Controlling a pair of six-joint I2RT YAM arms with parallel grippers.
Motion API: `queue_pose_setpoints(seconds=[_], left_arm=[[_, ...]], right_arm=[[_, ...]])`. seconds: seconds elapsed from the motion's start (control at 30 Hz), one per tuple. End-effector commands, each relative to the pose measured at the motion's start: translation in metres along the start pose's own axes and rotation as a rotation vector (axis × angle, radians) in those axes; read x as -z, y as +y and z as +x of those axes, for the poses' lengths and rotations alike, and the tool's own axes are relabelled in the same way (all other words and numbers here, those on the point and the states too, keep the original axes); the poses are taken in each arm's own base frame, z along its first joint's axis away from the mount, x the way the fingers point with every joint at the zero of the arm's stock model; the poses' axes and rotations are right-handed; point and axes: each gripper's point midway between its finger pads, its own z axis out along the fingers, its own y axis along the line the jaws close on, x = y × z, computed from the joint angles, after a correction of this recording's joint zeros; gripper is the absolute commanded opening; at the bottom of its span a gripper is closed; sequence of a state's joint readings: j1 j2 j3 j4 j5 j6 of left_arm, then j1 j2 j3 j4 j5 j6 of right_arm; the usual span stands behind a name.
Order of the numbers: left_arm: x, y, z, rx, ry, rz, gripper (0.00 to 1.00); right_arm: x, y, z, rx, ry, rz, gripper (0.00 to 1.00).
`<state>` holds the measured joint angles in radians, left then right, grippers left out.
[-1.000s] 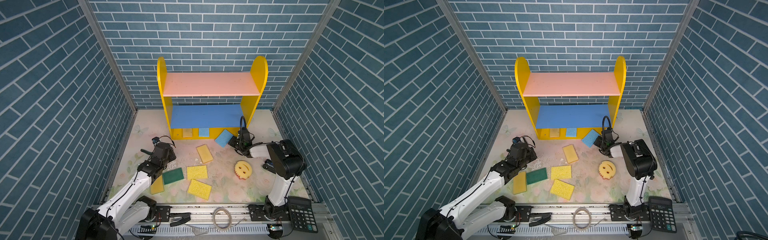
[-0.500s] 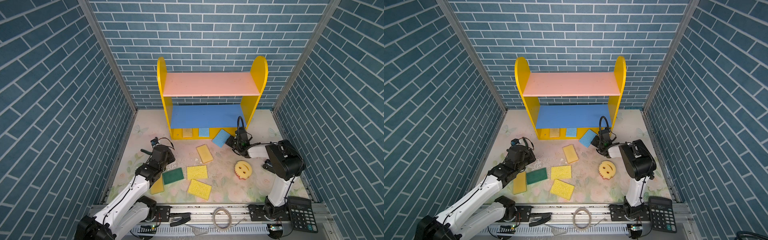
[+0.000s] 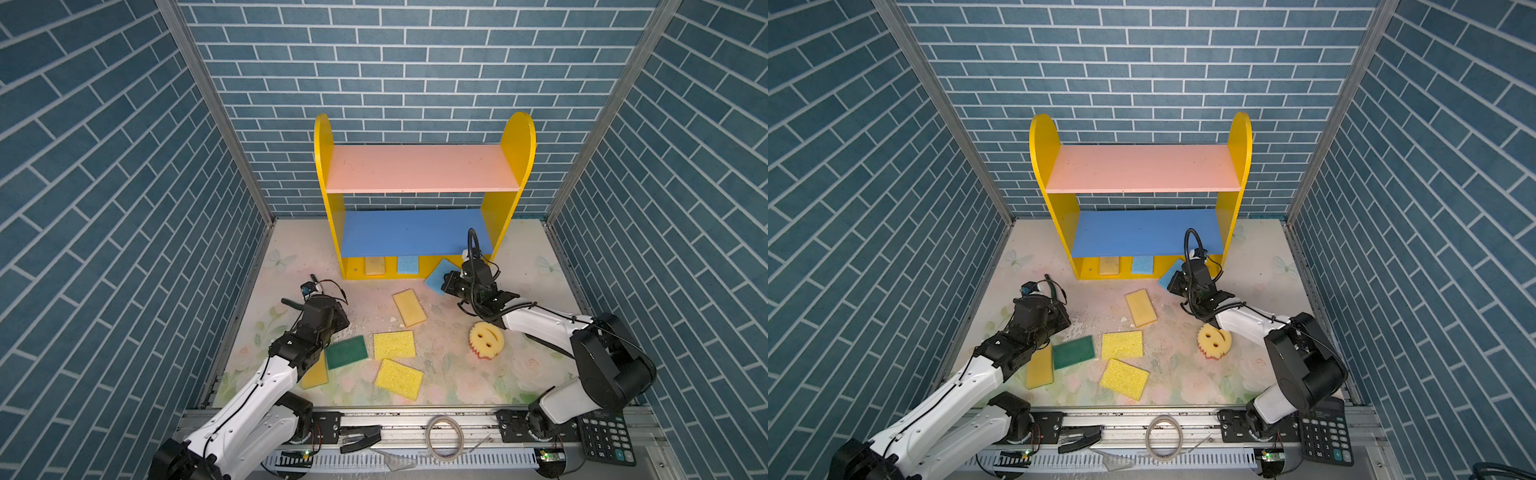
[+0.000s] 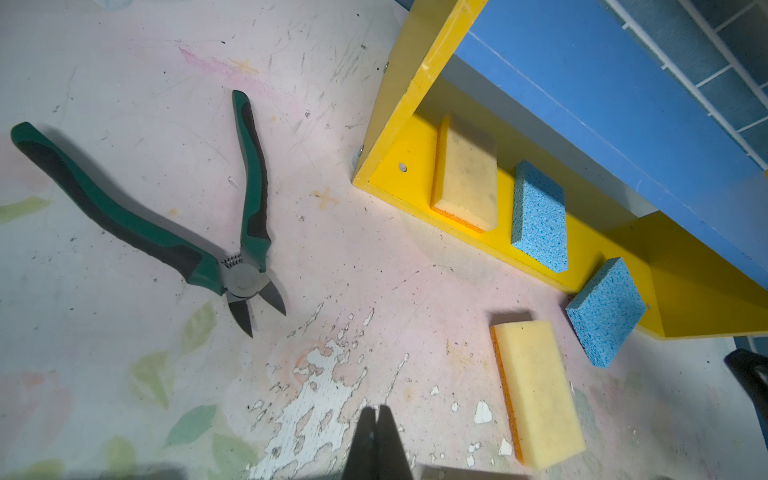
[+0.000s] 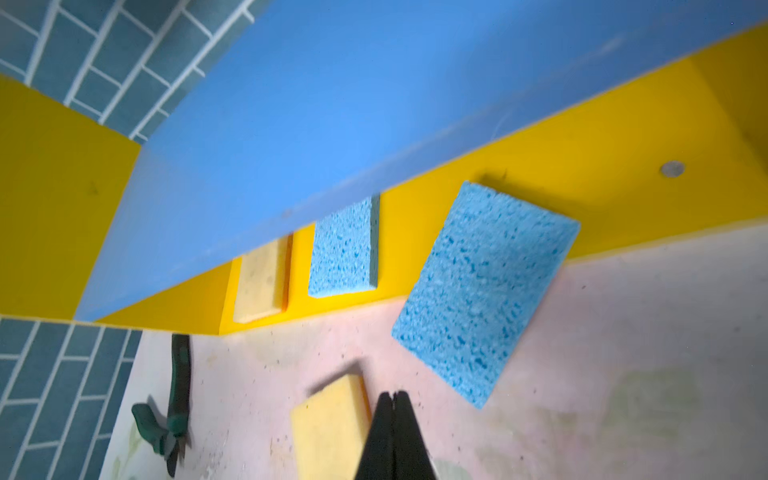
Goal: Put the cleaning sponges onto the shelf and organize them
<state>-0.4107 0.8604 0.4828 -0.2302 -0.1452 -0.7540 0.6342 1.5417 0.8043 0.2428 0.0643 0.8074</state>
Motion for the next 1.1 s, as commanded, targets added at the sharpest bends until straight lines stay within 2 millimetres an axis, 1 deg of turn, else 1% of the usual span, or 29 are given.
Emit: queue_pose_setpoints(seconds=[0.0, 0.07, 0.2, 0.33, 0.43, 0.6, 0.77, 0.93, 1.07], left_arm=[[-0.002, 0.0, 0.001, -0.024, 0.004, 0.004, 0.04], [-0.003, 0.0, 0.002, -0.023, 0.008, 0.002, 0.04], [-0.005, -0.002, 0.004, -0.018, 0.019, 0.007, 0.04], [-0.006, 0.001, 0.006, -0.002, 0.024, -0.002, 0.04], [-0.007, 0.002, 0.005, -0.003, 0.018, -0.007, 0.04], [-0.011, 0.005, 0.009, -0.005, 0.035, -0.022, 0.05], [-0.016, 0.005, 0.012, 0.008, 0.05, -0.03, 0.04], [-0.016, 0.004, 0.012, 0.012, 0.054, -0.031, 0.04], [-0.015, 0.003, 0.012, 0.03, 0.053, -0.024, 0.05]], right_arm=[[-0.01, -0.017, 0.038, -0.009, 0.095, 0.061, 0.0], [-0.019, -0.014, 0.047, -0.033, 0.118, 0.041, 0.0], [-0.039, -0.01, 0.056, -0.06, 0.152, 0.016, 0.0], [-0.053, -0.019, 0.062, -0.074, 0.157, 0.033, 0.0], [-0.059, -0.027, 0.061, -0.085, 0.145, 0.04, 0.0], [-0.061, -0.045, 0.05, -0.116, 0.119, 0.056, 0.0], [-0.06, -0.065, 0.029, -0.13, 0.082, 0.072, 0.0], [-0.056, -0.073, 0.012, -0.117, 0.052, 0.077, 0.0], [-0.052, -0.073, 0.01, -0.113, 0.05, 0.075, 0.0]])
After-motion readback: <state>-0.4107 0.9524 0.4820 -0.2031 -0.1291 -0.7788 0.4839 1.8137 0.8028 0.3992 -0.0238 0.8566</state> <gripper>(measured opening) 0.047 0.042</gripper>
